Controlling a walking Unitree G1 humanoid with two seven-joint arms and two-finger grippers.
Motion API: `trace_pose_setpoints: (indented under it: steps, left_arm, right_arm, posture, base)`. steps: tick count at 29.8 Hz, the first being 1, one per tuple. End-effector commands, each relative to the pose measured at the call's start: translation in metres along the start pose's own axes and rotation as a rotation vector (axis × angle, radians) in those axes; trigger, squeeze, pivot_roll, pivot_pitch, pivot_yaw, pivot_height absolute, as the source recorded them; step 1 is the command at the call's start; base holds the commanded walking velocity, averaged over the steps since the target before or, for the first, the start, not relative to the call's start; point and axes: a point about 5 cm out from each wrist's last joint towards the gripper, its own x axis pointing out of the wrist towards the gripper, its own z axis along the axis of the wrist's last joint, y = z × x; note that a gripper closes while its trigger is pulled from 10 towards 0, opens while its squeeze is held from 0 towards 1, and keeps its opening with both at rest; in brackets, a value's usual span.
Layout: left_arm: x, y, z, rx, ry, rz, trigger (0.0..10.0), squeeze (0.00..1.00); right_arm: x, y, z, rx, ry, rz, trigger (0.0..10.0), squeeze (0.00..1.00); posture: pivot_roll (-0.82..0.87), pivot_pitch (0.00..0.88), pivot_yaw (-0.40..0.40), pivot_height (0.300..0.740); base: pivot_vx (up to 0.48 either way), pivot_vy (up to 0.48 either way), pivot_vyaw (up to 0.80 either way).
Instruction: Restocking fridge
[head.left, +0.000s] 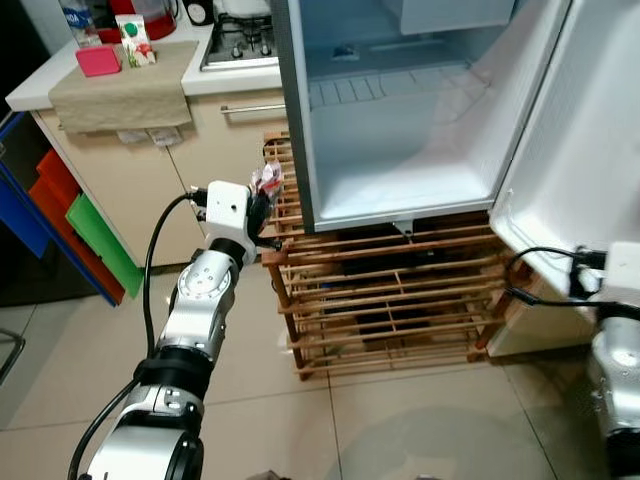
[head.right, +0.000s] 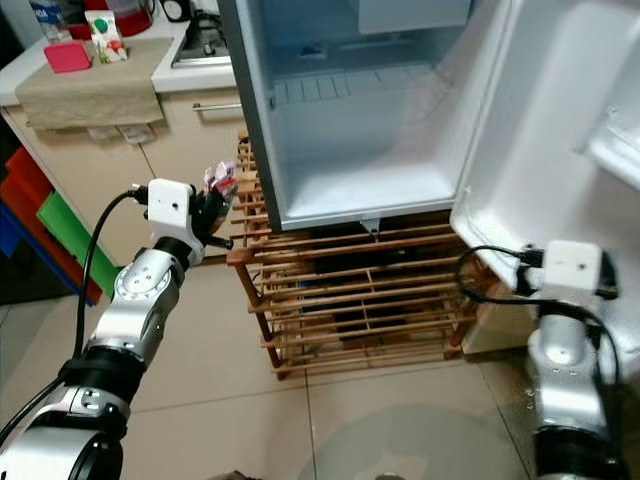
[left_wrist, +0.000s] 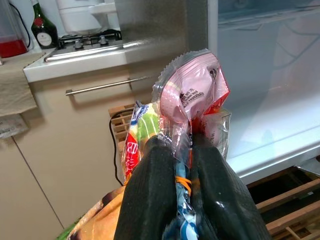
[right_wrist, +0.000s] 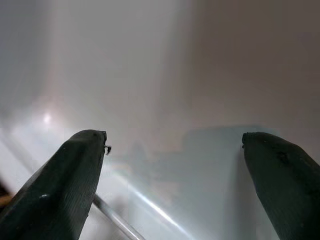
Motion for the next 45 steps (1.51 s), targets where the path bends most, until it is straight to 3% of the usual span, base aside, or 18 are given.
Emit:
trace_pose_setpoints:
  steps: [1,2,3,4,9,12,18,26,45]
  left_arm:
    - [0.001,0.005,0.005,0.006,-0.032,0.016,10.0,0.0]
    - [0.001,0.005,0.006,0.008,-0.035,0.019,10.0,0.0]
    - [0.001,0.006,0.007,0.003,-0.046,0.021,10.0,0.0]
    - [0.001,0.006,0.007,0.003,-0.046,0.021,10.0,0.0]
    - [0.001,0.003,0.009,0.002,-0.058,-0.002,10.0,0.0]
    - [0.0,0.001,0.008,-0.003,-0.059,-0.01,10.0,0.0]
    - [0.001,0.001,0.01,0.002,-0.067,-0.021,10.0,0.0]
    - [0.0,0.003,0.012,-0.012,-0.087,-0.015,10.0,0.0]
    - [0.002,0.003,0.016,0.006,-0.109,-0.031,10.0,0.0]
  right_arm:
    - [-0.002,0.014,0.016,0.034,-0.08,0.044,10.0,0.0]
    - [-0.004,0.02,0.02,0.046,-0.097,0.065,10.0,0.0]
    - [-0.012,0.04,0.028,0.088,-0.135,0.136,10.0,0.0]
    - [-0.012,0.04,0.028,0.088,-0.135,0.136,10.0,0.0]
    - [-0.05,0.095,0.039,0.18,-0.174,0.349,10.0,0.0]
    - [-0.063,0.107,0.035,0.198,-0.157,0.401,10.0,0.0]
    - [-0.069,0.109,0.032,0.197,-0.14,0.43,10.0,0.0]
    - [-0.065,0.106,0.031,0.178,-0.131,0.436,10.0,0.0]
    - [-0.067,0.115,0.032,0.182,-0.128,0.479,10.0,0.0]
  posture:
    - [-0.11,0.0,0.095,0.74]
    - [-0.11,0.0,0.095,0.74]
    - [-0.11,0.0,0.093,0.74]
    - [-0.11,0.0,0.093,0.74]
    - [-0.11,0.0,0.09,0.74]
    - [-0.11,0.0,0.091,0.74]
    - [-0.11,0.0,0.094,0.74]
    - [-0.11,0.0,0.087,0.74]
    - [-0.11,0.0,0.09,0.74]
  base:
    - [0.0,0.0,0.0]
    - [0.0,0.0,0.0]
    - [0.0,0.0,0.0]
    - [0.0,0.0,0.0]
    - [0.12,-0.149,0.31]
    - [0.31,-0.363,0.77]
    - [0.322,-0.352,0.76]
    - [0.081,-0.087,0.0]
    - [0.0,0.0,-0.78]
